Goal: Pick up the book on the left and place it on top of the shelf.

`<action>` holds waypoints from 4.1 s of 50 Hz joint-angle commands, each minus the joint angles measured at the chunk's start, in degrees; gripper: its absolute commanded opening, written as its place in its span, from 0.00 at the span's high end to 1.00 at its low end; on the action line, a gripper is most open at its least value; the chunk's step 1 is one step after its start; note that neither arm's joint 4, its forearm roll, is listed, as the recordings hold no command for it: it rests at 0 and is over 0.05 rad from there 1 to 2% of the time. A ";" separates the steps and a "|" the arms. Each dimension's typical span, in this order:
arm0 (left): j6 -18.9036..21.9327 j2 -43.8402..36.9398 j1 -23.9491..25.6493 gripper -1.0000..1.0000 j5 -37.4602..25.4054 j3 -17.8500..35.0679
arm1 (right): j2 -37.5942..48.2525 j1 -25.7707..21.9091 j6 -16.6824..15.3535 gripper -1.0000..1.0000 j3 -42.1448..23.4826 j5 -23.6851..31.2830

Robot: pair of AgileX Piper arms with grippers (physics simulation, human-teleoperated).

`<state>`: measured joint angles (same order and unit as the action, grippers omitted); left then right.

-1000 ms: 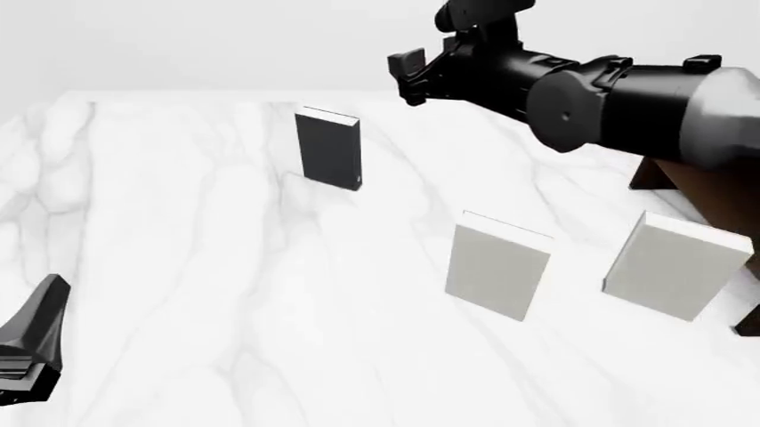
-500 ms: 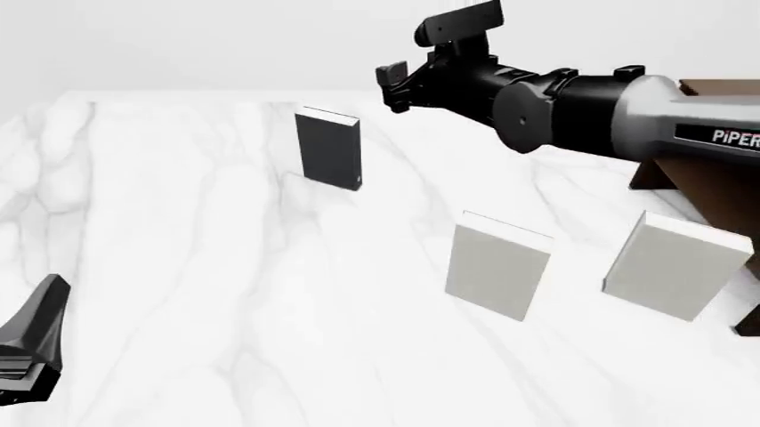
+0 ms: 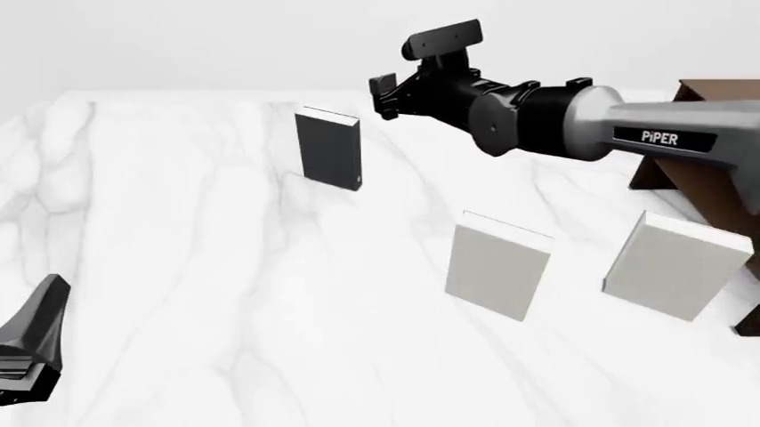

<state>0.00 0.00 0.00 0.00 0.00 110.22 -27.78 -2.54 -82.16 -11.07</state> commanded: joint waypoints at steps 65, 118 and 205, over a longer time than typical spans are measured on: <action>0.00 0.00 0.00 0.00 0.00 0.00 | 17.27 -2.07 3.46 0.00 -13.20 -0.20; 0.00 0.00 0.00 0.00 0.00 0.00 | 26.27 -2.55 4.84 0.00 -22.23 1.72; 0.00 0.00 0.00 0.00 0.00 0.00 | 30.59 -3.40 6.93 1.00 -27.03 1.62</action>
<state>0.00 0.00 0.00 0.00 0.00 143.88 -30.81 2.80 -112.66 -7.49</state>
